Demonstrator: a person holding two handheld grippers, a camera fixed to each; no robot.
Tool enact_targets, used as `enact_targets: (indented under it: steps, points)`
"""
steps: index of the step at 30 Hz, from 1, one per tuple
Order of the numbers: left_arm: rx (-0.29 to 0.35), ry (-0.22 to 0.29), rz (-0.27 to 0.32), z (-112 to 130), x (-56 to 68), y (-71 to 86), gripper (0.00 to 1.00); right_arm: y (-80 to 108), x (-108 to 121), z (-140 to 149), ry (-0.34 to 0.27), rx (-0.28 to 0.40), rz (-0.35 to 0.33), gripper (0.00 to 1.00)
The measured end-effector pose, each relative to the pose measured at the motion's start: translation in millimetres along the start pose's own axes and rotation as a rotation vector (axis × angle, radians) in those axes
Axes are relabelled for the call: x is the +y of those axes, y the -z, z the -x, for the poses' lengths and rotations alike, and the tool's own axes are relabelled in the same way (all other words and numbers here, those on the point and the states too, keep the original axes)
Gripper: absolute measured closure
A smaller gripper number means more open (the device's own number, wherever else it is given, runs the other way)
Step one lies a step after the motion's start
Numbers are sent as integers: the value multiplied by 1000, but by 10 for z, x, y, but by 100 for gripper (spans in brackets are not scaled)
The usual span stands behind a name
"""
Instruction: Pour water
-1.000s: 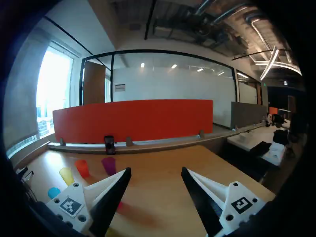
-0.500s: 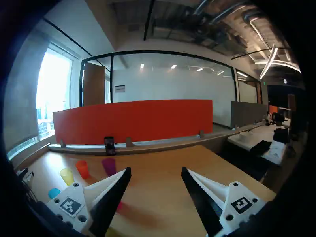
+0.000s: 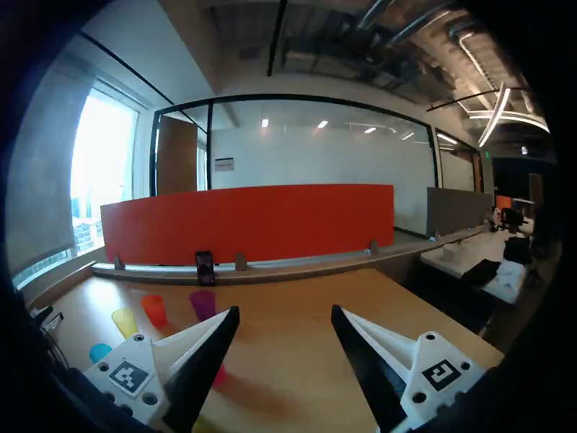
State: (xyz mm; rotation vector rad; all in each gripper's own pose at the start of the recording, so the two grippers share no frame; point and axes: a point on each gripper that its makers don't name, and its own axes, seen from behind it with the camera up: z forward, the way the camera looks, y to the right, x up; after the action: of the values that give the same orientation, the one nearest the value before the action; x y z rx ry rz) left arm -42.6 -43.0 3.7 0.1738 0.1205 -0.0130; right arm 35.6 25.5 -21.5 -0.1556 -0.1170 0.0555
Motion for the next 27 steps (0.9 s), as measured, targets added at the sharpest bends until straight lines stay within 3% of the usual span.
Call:
enact_targets:
  steps: [12, 15, 27]
  points:
    - [0, -1, -1, 6, 2, -1, 3, -73, 174, -171, 82, 101, 26, 1]
    - [0, -1, -1, 8, 7, -3, 3, -87, 146, -162, 87, 129, 0, 1]
    - [0, 0, -1, 11, 24, 5, 3, -290, 75, 393, 1, 150, -83, 0]
